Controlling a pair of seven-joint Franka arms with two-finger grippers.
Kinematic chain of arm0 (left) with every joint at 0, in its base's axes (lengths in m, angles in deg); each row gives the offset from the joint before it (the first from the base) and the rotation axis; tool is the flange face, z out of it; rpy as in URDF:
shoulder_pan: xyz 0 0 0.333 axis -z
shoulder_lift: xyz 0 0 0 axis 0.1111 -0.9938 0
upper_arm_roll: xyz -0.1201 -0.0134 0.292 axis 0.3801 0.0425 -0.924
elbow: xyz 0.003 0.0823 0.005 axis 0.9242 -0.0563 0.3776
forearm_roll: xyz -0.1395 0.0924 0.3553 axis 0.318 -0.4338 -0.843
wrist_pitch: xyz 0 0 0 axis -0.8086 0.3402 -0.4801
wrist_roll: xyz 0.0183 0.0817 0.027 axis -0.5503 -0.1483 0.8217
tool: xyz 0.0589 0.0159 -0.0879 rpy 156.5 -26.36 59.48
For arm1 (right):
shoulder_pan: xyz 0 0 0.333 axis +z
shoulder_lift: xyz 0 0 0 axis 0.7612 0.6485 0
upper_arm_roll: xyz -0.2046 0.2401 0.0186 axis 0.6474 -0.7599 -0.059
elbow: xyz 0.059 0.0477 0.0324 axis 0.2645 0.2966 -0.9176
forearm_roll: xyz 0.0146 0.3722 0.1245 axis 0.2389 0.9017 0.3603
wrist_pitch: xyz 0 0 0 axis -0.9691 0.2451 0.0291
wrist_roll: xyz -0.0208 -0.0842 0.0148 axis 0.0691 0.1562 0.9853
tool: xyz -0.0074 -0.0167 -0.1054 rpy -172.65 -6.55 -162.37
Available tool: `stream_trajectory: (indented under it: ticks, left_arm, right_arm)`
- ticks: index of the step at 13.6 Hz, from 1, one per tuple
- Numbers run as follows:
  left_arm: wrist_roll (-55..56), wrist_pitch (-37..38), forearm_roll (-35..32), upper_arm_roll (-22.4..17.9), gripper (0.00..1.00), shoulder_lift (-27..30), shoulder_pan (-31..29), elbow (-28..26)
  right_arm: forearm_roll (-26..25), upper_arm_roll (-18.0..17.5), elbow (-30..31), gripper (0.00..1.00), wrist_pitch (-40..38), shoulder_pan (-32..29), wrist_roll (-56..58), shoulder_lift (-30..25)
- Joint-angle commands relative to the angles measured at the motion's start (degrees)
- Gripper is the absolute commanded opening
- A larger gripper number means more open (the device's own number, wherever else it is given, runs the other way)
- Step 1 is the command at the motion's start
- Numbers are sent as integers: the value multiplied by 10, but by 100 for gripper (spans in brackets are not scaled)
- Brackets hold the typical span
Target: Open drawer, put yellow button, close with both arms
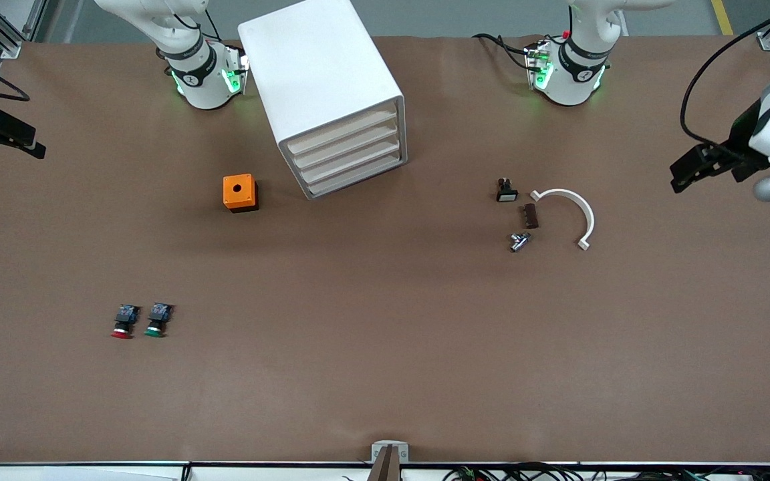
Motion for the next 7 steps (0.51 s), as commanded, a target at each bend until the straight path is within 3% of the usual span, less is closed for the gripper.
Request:
stream_trajectory:
  ticks: [1, 3, 7]
  left_arm:
    - [-42, -4, 11, -5, 100, 79, -2, -82]
    - [-43, -4, 12, -4, 100, 112, 2, -109]
    - [-46, 24, 28, -2, 100, 116, 0, -108]
  right_arm:
    - [-3, 10, 15, 100, 5, 16, 4, -16]
    - [-3, 9, 15, 100, 5, 16, 4, -16]
    - [-3, 10, 15, 100, 3, 11, 4, -22]
